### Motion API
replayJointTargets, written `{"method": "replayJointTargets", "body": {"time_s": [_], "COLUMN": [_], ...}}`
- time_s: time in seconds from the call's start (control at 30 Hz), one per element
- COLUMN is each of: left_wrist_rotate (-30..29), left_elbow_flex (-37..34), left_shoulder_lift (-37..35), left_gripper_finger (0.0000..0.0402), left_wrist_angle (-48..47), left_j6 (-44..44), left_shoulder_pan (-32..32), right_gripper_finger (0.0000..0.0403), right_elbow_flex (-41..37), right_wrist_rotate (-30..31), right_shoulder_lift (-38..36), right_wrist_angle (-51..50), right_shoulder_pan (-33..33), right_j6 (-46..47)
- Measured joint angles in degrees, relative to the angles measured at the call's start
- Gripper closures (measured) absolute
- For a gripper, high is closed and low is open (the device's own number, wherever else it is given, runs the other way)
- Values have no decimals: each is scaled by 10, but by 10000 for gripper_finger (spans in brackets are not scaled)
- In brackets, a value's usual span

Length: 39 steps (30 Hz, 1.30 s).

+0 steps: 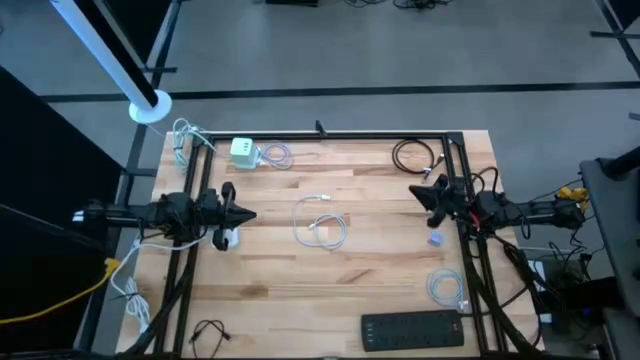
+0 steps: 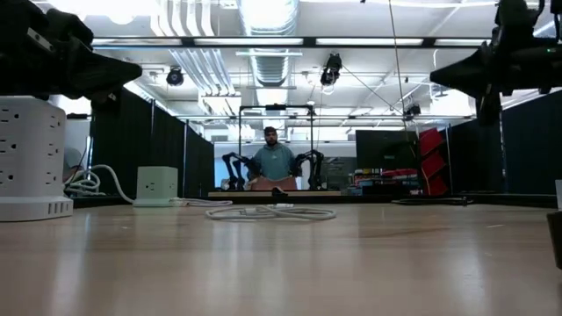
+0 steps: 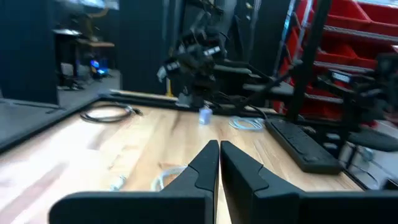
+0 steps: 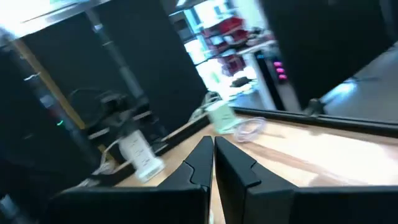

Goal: Insert USB
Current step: Insert the white charger cable into the white outlet extension

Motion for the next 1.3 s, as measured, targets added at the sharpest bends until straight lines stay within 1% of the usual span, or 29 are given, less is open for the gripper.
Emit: {"method": "replayJointTargets", "body": {"time_s": [0.03,0.13,0.17,0.2,0.27,0.33,0.4,0.47,0.57,0.67,0.73,0.8,0.87,0.97,1.07,1.13,1.2,1.3], "left_wrist_rotate": [-3,-48,-52,-53,-56,-65,-79,-95,-112,-124,-125,-134,-155,-161,-132,-128,-117,-66], "left_elbow_flex": [0,0,4,16,60,121,189,258,345,404,428,447,463,490,519,542,561,582], "left_shoulder_lift": [0,0,0,3,18,52,100,156,241,327,380,432,486,567,653,709,765,833], "left_gripper_finger": [398,398,398,398,398,399,400,401,401,401,401,401,398,378,343,317,291,256], "left_wrist_angle": [22,117,133,129,78,-4,-84,-141,-215,-256,-270,-268,-269,-262,-235,-226,-232,-231], "left_j6": [-18,-40,-36,-25,3,28,42,47,66,73,74,74,59,41,36,31,43,76], "left_shoulder_pan": [0,1,2,1,1,1,1,1,1,1,1,1,2,13,35,52,70,95], "right_gripper_finger": [403,403,403,403,403,403,403,403,403,403,403,403,403,403,403,403,403,403], "right_elbow_flex": [7,38,51,65,96,127,164,200,254,297,324,348,370,398,419,431,440,454], "right_wrist_rotate": [0,-2,-2,-2,-10,-30,-32,-32,-32,-32,-32,-36,-56,-107,-172,-211,-230,-232], "right_shoulder_lift": [12,59,79,100,148,197,255,311,395,467,510,544,571,602,619,620,617,607], "right_wrist_angle": [0,2,2,2,3,0,2,2,2,0,-13,-40,-71,-130,-177,-195,-200,-229], "right_shoulder_pan": [0,0,0,0,0,0,0,0,0,0,0,0,0,0,0,0,3,15], "right_j6": [-8,-32,-26,-17,-7,15,61,96,108,65,38,35,35,24,11,7,2,-25]}}
